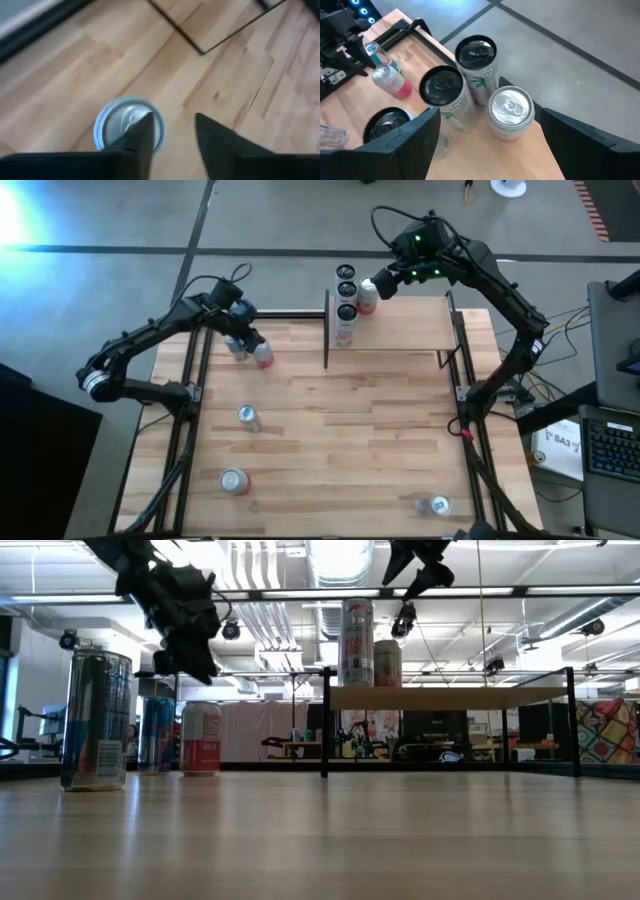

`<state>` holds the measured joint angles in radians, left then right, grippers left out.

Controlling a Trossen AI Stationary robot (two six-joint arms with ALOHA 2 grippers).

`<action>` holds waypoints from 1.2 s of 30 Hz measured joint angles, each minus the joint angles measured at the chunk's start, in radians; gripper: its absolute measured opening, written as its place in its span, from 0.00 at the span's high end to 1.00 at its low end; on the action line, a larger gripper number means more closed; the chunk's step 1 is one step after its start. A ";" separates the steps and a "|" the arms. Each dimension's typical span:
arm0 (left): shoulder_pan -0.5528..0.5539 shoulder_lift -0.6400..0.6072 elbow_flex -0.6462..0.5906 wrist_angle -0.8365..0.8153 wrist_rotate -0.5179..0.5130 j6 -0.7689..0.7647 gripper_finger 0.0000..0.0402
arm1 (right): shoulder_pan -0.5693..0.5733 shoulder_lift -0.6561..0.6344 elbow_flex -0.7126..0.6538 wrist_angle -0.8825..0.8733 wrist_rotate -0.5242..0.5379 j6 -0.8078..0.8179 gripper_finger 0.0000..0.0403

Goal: Place canned beverage on shelf
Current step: Put the top pink and white soda can aligned with the other pink soda can on the shelf

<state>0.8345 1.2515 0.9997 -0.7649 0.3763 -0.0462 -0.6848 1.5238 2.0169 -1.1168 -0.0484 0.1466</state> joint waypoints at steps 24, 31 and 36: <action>-0.047 0.081 0.006 -0.030 -0.274 0.060 0.33 | 0.000 -0.001 -0.044 0.004 -0.001 0.045 0.18; -0.051 0.074 0.031 -0.008 -0.191 0.070 0.39 | 0.000 -0.002 -0.044 0.008 -0.002 0.061 0.18; -0.067 0.074 0.034 -0.007 -0.176 0.070 0.41 | 0.000 -0.002 -0.044 0.018 -0.002 0.066 0.18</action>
<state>0.7679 1.3251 1.0334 -0.7718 0.2005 0.0242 -0.6849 1.5223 1.9724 -1.0987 -0.0500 0.2125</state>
